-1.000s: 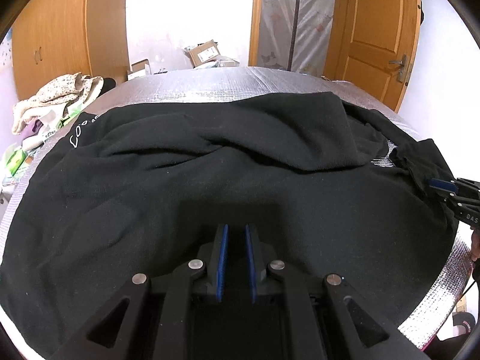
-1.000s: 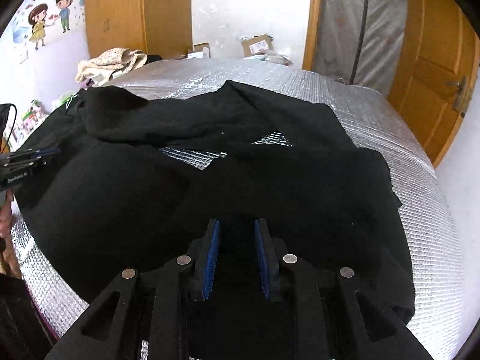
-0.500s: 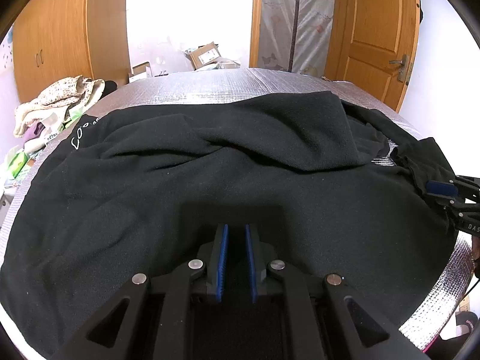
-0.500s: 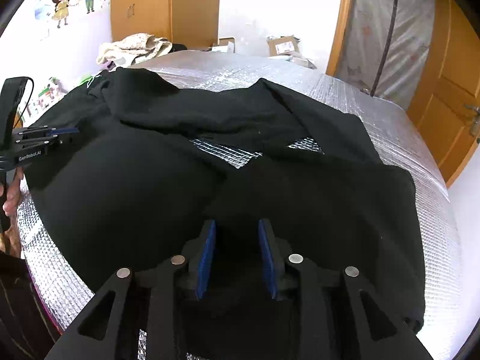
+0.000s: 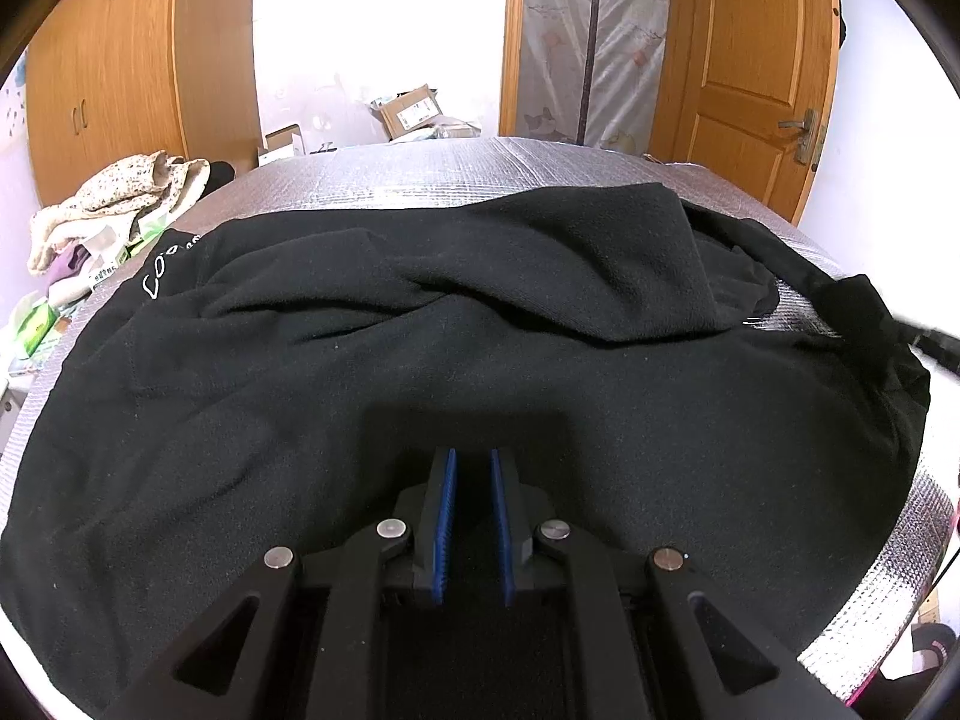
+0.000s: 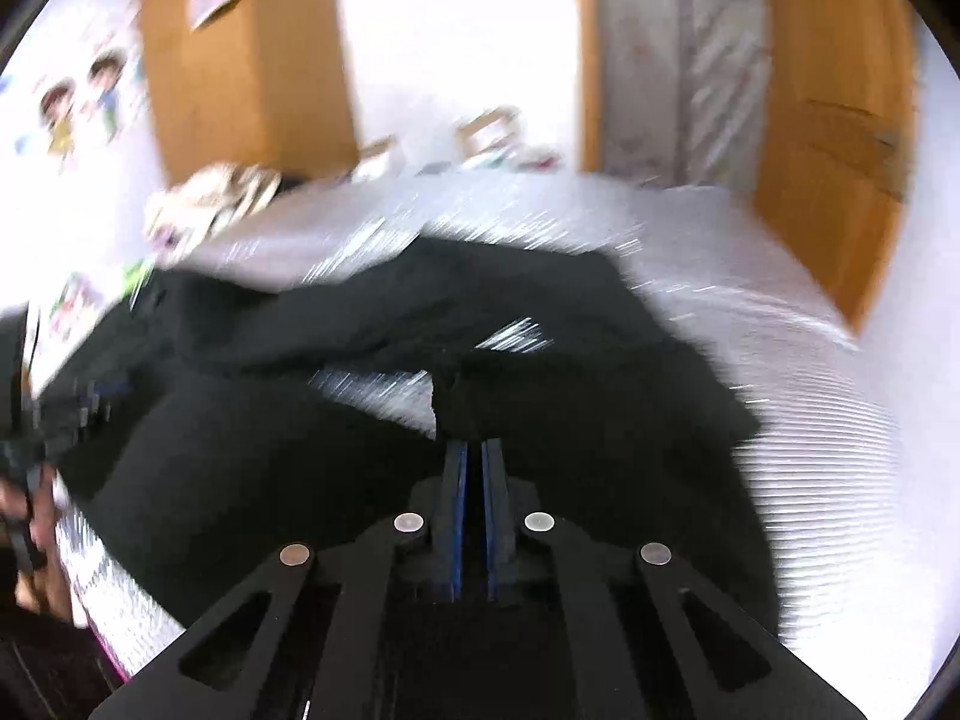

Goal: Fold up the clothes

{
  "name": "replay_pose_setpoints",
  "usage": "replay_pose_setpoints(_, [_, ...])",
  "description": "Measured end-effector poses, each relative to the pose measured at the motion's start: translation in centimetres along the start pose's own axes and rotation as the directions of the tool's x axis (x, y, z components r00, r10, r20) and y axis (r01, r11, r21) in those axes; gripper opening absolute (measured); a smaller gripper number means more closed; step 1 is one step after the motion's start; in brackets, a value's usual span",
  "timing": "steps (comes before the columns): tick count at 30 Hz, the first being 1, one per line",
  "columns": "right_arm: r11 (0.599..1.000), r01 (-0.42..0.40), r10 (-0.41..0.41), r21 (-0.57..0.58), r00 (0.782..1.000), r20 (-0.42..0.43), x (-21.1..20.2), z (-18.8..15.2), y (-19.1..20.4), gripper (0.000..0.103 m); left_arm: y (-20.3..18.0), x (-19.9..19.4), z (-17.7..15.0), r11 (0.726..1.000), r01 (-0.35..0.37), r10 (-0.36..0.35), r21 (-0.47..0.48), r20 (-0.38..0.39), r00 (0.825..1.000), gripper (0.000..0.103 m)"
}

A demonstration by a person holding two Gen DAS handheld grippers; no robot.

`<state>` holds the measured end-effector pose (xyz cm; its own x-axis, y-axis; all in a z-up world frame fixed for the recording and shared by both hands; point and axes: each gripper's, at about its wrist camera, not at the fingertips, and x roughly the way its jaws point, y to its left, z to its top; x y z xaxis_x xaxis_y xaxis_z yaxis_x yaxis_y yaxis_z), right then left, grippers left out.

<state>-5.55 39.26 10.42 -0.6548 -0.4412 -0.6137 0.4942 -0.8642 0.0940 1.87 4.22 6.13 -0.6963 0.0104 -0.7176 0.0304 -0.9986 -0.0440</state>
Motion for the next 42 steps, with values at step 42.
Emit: replay_pose_setpoints(42, [0.853, 0.441, -0.394, 0.279, 0.895, -0.21, -7.4, -6.1, -13.7, 0.042, -1.6, -0.9, -1.3, 0.99, 0.129, -0.125, 0.058, -0.066, 0.99, 0.011])
